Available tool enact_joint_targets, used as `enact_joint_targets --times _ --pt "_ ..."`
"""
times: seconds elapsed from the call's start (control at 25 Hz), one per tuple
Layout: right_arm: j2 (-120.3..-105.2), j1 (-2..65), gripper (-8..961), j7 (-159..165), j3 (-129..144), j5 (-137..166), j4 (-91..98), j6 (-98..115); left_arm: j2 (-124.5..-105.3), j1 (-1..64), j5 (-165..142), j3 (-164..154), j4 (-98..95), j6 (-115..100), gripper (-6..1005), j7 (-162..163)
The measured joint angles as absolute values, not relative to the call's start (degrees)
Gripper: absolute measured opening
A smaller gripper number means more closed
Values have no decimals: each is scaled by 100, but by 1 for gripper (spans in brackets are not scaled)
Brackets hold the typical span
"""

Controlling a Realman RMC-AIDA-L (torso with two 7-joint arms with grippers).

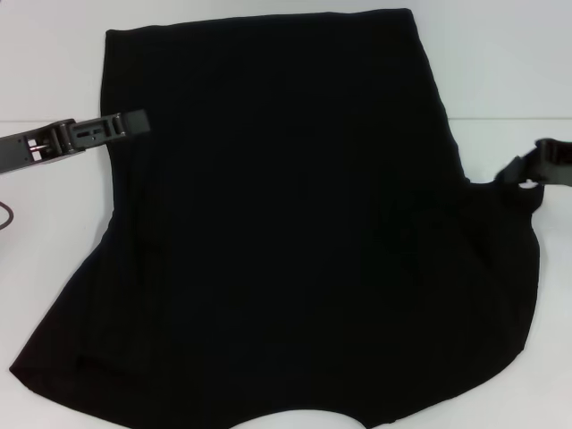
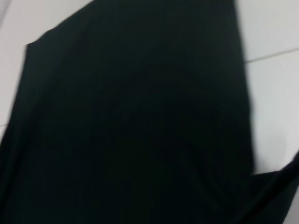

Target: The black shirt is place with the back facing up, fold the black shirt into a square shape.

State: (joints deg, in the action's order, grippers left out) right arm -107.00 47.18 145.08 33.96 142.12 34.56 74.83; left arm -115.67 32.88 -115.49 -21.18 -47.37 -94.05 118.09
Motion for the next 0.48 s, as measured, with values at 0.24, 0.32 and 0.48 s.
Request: enact_joint_targets --times 0.24,0.32,0.48 --pt "-10733 4886 1 14510 3444 14081 3512 7870 -11573 3245 -11516 -2119 -4737 -9398 582 11808" --pt "-10790 4935 0 14533 3563 14094 3455 7903 -11574 3242 -11514 -2108 -4736 -9389 582 11806" --pt "-10937 5003 0 14612 3888 14103 3366 7851 -11575 3239 -11496 -2005 -4729 -9381 582 11785"
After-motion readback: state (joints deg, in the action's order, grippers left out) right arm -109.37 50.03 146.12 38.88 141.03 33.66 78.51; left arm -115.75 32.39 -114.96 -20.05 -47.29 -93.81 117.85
